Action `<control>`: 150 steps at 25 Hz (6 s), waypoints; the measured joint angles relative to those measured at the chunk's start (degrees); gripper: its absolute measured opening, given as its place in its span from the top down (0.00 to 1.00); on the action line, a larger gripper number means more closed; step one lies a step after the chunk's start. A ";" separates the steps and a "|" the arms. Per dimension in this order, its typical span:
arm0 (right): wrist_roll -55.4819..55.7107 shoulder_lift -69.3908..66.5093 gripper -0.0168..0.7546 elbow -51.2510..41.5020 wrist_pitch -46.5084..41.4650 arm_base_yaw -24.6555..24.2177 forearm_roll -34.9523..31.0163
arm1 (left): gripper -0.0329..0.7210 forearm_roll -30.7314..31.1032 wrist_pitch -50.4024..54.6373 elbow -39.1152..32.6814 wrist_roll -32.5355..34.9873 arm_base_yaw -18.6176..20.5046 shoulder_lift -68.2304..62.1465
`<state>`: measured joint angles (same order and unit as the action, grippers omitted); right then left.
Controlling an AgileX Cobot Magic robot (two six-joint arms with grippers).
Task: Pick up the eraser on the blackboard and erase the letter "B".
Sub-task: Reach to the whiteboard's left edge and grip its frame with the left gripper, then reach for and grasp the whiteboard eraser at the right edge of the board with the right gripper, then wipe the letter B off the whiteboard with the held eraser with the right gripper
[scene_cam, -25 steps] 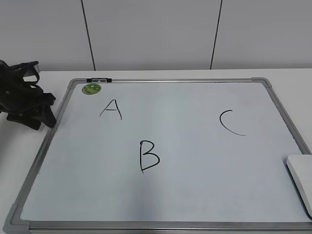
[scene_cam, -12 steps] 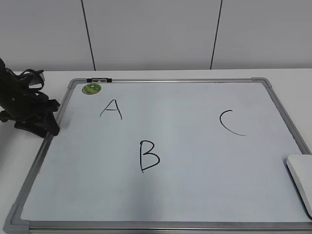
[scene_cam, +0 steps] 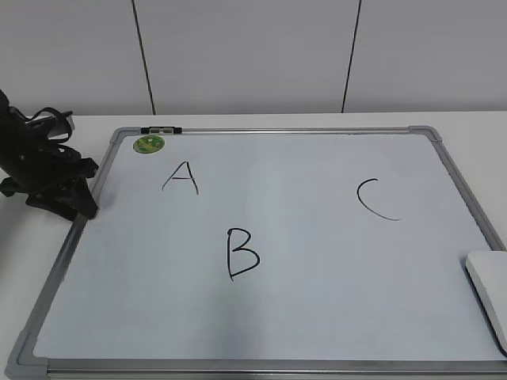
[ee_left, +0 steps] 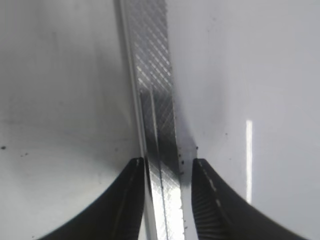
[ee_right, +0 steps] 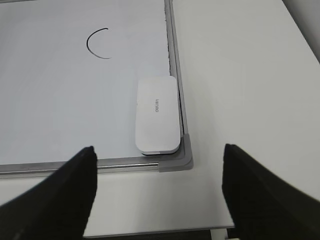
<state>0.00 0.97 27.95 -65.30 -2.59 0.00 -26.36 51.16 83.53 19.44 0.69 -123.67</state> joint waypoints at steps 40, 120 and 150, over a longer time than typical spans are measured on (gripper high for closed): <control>0.00 0.00 0.23 0.00 0.00 0.00 0.00 | 0.73 -0.65 2.80 0.13 0.00 1.59 -1.06; -5.76 -95.19 0.16 15.92 28.98 0.13 -1.28 | 0.91 -1.26 4.16 0.62 0.00 1.98 -1.42; -6.34 -95.86 0.29 35.90 5.81 8.04 -4.03 | 0.91 -1.36 4.16 0.62 0.00 1.98 -1.42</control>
<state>-6.34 -94.89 63.85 -59.49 5.46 -4.03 -27.71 55.31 84.16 19.44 2.67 -125.09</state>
